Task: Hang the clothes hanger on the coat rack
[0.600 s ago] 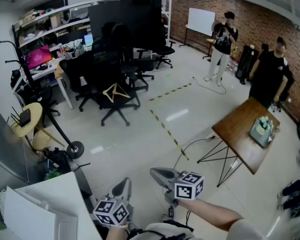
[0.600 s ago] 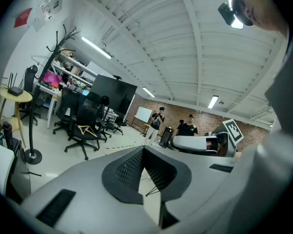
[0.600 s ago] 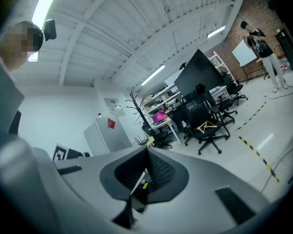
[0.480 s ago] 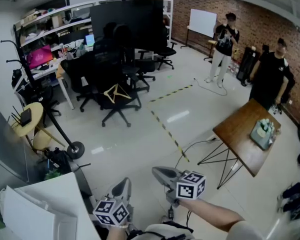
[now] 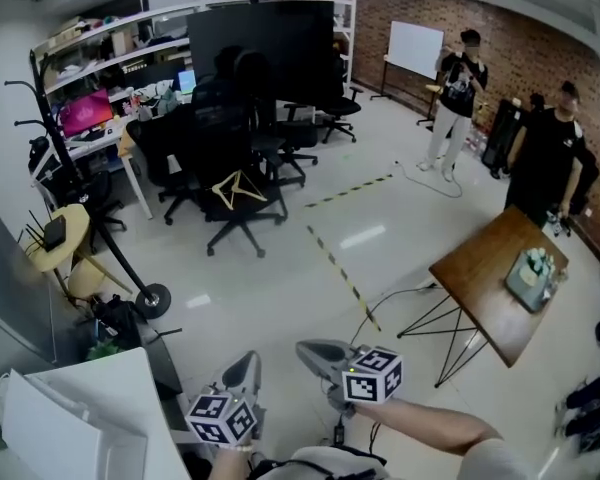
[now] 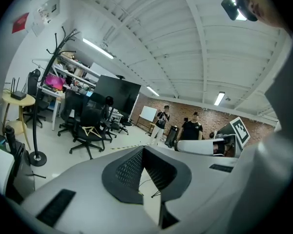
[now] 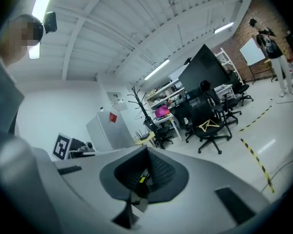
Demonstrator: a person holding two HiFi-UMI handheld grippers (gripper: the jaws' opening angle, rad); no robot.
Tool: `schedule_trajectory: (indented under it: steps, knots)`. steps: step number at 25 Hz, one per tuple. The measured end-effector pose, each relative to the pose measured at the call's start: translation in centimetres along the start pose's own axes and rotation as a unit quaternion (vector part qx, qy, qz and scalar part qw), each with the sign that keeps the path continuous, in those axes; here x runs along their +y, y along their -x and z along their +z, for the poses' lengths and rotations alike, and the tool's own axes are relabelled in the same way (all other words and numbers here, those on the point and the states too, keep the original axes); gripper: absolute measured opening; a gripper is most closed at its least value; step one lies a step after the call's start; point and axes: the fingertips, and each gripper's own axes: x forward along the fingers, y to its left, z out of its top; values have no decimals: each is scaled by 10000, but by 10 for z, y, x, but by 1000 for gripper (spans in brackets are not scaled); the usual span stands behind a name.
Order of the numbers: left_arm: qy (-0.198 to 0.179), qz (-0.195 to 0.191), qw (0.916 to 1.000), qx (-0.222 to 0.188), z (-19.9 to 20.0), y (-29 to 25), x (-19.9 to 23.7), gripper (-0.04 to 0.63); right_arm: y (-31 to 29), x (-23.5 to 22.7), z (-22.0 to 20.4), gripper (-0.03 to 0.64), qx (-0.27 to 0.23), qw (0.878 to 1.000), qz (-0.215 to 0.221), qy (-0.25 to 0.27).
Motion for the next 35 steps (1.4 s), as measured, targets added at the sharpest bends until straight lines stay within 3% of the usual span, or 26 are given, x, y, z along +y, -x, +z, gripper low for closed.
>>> schedule_trajectory:
  steps: [6,17,22,29,35]
  knots:
    - [145,115,9998,-64,-4,-26,-10,-11,9,-16,10,5,-80,9998,127,-102]
    - [222,289,9993,20,-17,-72,-20,-11,27,-67,-5,5,246,9985,222,-445]
    - [81,170,9998,91,-6,-112,9,-11,0,-101,-1,5,327,9984,219,-405]
    - [233,0,9997,93,30,-182,69,-11,-61,-150,16,5,151,9953,-12,-962]
    - [263,-123,9994,203,61,-231,124,-11,-119,-198,62,5,71,9961,-178,-857]
